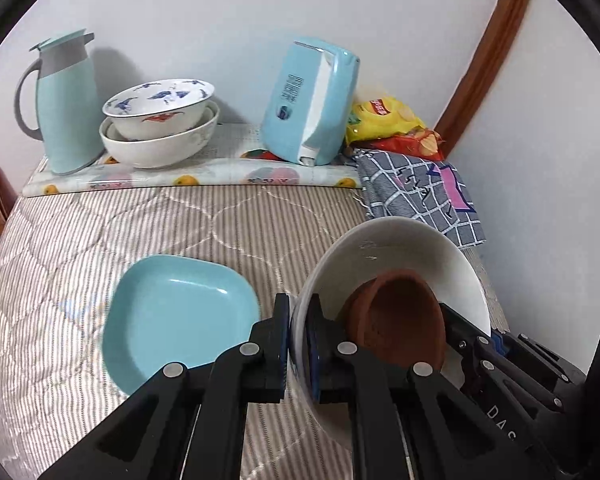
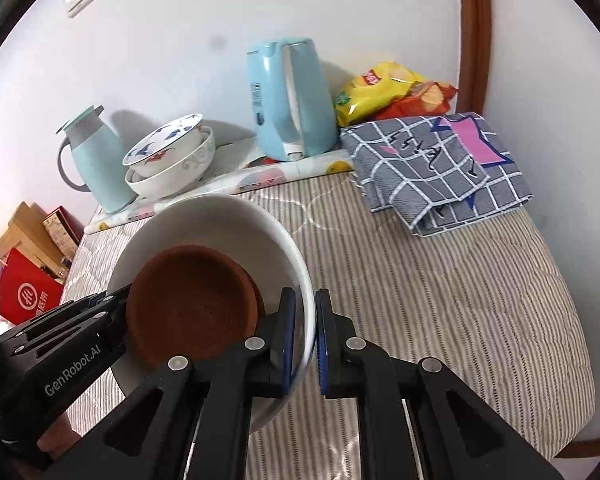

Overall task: Organize plates and bowls
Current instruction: 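Lower the white bowl with both grippers onto the light-blue plate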

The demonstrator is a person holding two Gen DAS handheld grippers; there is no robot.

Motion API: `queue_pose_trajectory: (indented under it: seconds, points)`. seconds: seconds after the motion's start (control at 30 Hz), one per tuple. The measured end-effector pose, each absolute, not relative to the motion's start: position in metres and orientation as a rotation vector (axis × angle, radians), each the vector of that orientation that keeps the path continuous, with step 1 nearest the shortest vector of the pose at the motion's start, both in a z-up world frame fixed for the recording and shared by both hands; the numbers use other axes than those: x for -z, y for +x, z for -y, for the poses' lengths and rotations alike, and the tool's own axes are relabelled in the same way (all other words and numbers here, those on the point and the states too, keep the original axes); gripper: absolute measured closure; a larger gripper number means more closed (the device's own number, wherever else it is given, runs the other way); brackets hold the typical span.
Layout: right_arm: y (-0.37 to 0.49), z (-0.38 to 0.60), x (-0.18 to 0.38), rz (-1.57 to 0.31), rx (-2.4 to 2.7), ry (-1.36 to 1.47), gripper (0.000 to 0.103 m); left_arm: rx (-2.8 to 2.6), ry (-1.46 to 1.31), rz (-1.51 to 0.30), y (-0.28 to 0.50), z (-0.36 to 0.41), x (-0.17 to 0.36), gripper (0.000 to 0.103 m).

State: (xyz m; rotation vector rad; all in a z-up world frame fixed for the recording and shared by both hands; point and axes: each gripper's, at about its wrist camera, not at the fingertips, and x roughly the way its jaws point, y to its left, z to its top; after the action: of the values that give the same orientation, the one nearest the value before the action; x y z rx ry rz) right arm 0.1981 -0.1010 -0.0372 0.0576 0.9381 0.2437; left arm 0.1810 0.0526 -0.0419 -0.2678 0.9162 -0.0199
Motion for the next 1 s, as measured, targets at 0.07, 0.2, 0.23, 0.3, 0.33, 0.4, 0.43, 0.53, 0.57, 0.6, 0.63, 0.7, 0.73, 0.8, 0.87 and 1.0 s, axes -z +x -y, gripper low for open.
queue_pose_trajectory:
  seconds: [0.07, 0.2, 0.23, 0.3, 0.33, 0.4, 0.43, 0.53, 0.57, 0.6, 0.63, 0.7, 0.73, 0.8, 0.87, 1.0]
  points:
    - [0.198, 0.095, 0.037, -0.937, -0.253, 0.058, 0.094, 0.011, -0.276, -0.914, 0.179, -0.061, 0.042, 0.095]
    - [0.197, 0.082, 0.036, -0.934, -0.270, 0.057, 0.094, -0.008, -0.272, -0.910, 0.175, -0.072, 0.042, 0.095]
    - [0.197, 0.079, 0.037, -0.933, -0.274, 0.057, 0.094, -0.015, -0.275, -0.909, 0.173, -0.077, 0.041, 0.095]
    - [0.196, 0.071, 0.037, -0.933, -0.289, 0.059, 0.094, -0.025, -0.276, -0.907, 0.170, -0.083, 0.041, 0.095]
    - [0.195, 0.068, 0.037, -0.932, -0.293, 0.058, 0.094, -0.032, -0.277, -0.905, 0.169, -0.087, 0.041, 0.095]
    - [0.194, 0.060, 0.037, -0.930, -0.305, 0.054, 0.094, -0.042, -0.282, -0.902, 0.167, -0.094, 0.040, 0.095]
    - [0.194, 0.056, 0.037, -0.930, -0.309, 0.052, 0.094, -0.046, -0.282, -0.901, 0.165, -0.097, 0.040, 0.095]
    - [0.192, 0.047, 0.036, -0.927, -0.320, 0.050, 0.094, -0.057, -0.285, -0.895, 0.161, -0.105, 0.039, 0.095]
    - [0.192, 0.045, 0.036, -0.927, -0.324, 0.049, 0.094, -0.059, -0.287, -0.895, 0.161, -0.107, 0.039, 0.095]
    - [0.191, 0.044, 0.037, -0.927, -0.326, 0.048, 0.094, -0.061, -0.288, -0.893, 0.160, -0.110, 0.039, 0.095]
    - [0.191, 0.042, 0.037, -0.927, -0.328, 0.047, 0.094, -0.063, -0.288, -0.893, 0.159, -0.112, 0.039, 0.095]
    - [0.190, 0.037, 0.036, -0.924, -0.330, 0.044, 0.094, -0.065, -0.290, -0.891, 0.158, -0.114, 0.040, 0.095]
    - [0.190, 0.035, 0.037, -0.921, -0.331, 0.042, 0.094, -0.067, -0.295, -0.893, 0.158, -0.117, 0.041, 0.095]
    - [0.190, 0.032, 0.039, -0.930, -0.333, 0.043, 0.094, -0.070, -0.296, -0.894, 0.157, -0.120, 0.042, 0.095]
    - [0.190, 0.029, 0.041, -0.935, -0.333, 0.038, 0.094, -0.071, -0.301, -0.900, 0.157, -0.123, 0.045, 0.095]
    - [0.190, 0.023, 0.046, -0.944, -0.336, 0.028, 0.094, -0.075, -0.310, -0.907, 0.156, -0.129, 0.050, 0.095]
